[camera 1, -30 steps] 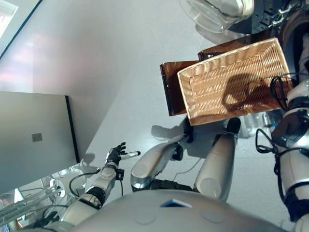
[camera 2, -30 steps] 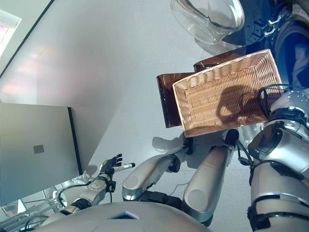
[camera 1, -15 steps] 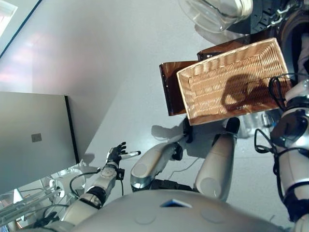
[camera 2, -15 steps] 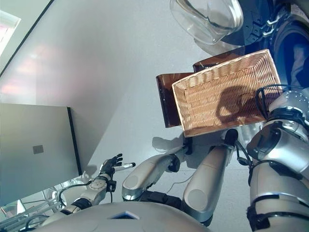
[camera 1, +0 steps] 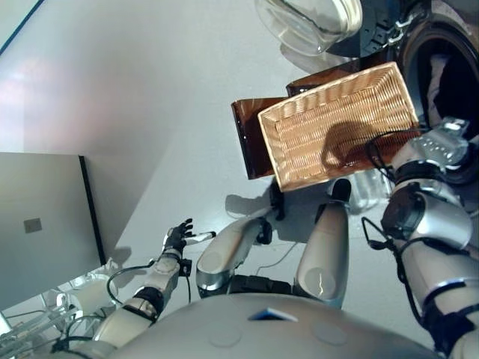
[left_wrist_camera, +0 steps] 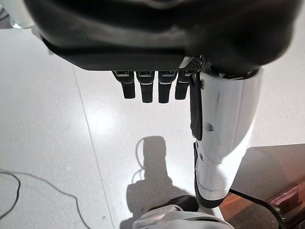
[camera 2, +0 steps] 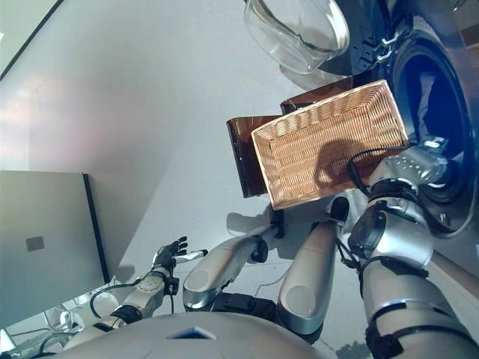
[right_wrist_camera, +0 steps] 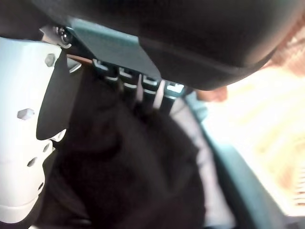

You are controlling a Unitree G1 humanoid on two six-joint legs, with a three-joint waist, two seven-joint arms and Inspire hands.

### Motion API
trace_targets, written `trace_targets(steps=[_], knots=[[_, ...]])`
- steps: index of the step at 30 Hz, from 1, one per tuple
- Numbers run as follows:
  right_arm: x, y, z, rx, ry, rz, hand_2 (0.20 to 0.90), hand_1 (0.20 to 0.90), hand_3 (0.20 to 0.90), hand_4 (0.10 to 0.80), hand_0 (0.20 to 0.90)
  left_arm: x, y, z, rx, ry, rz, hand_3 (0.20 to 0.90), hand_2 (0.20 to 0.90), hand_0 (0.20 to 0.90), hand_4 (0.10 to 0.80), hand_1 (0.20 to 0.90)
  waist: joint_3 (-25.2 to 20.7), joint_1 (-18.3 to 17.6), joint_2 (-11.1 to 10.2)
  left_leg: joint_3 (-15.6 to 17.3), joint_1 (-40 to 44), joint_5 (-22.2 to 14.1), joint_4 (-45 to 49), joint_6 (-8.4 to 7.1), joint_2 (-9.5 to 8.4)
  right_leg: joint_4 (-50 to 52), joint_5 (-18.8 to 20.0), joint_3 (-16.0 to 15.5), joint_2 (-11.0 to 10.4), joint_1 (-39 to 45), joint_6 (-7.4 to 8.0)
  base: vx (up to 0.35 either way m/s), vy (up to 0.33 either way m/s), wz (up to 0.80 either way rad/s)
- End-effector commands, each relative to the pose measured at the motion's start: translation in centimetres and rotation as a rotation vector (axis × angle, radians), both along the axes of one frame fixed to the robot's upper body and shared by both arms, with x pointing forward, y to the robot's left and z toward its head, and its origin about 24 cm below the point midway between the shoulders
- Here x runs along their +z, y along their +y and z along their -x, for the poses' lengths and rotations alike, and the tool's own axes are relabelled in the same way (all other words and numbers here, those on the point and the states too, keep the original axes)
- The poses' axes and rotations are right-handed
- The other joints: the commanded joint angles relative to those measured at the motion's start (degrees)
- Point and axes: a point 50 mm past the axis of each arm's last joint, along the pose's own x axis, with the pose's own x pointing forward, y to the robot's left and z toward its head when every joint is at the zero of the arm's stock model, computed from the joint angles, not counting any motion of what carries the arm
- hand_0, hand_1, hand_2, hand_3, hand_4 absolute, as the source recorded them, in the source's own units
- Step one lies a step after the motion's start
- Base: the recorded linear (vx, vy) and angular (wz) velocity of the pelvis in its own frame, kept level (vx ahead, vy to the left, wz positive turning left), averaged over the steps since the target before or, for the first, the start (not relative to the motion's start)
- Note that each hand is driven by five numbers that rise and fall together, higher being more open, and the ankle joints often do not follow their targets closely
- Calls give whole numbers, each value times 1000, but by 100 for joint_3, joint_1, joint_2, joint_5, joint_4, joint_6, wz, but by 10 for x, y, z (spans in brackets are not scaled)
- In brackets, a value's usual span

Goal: Pick up the clothes and place them into the washing machine

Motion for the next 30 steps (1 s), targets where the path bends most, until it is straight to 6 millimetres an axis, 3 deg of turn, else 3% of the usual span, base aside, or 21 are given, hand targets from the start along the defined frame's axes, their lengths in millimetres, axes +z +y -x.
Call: trace_targets(steps=[1,10,20,22,27,30], knots=[[10,2,-3,61,-34,157,900,900,900,800,900,-6,38,22,89,88,-121,900,900,900,800,900,-388,74,-83,-18,-491,-441,790,-597,97,-460,244,-126,106,381,-88,0,0,0],[-18,17,2,132,23,155,900,900,900,800,900,-6,44,25,90,103,-140,900,900,900,800,900,-428,80,-221,-14,-396,-460,773,-597,112,-589,294,-129,115,536,-87,0,0,0],[-68,35,21,356,263,241,900,900,900,800,900,-7,48,30,95,122,-144,900,900,900,800,900,-523,59,-463,10,-166,-370,580,-649,240,-946,460,-222,201,821,-83,20,-20,-2],[-97,45,36,455,369,230,900,900,900,800,900,-8,51,34,100,138,-147,900,900,900,800,900,-582,58,-636,-33,53,-404,483,-679,297,-1160,474,-265,253,1074,-64,89,-66,-11],[-112,55,43,589,472,280,900,900,900,800,900,-8,52,34,107,136,-138,900,900,900,800,900,-672,63,-796,-40,272,-312,276,-720,360,-1545,636,-330,301,1341,-46,56,-48,-6],[-120,62,47,748,581,396,900,900,900,800,900,-8,53,35,108,135,-126,900,900,900,800,900,-760,88,-955,-28,463,-270,146,-757,404,-1807,716,-395,328,1604,-23,54,-46,-2]])
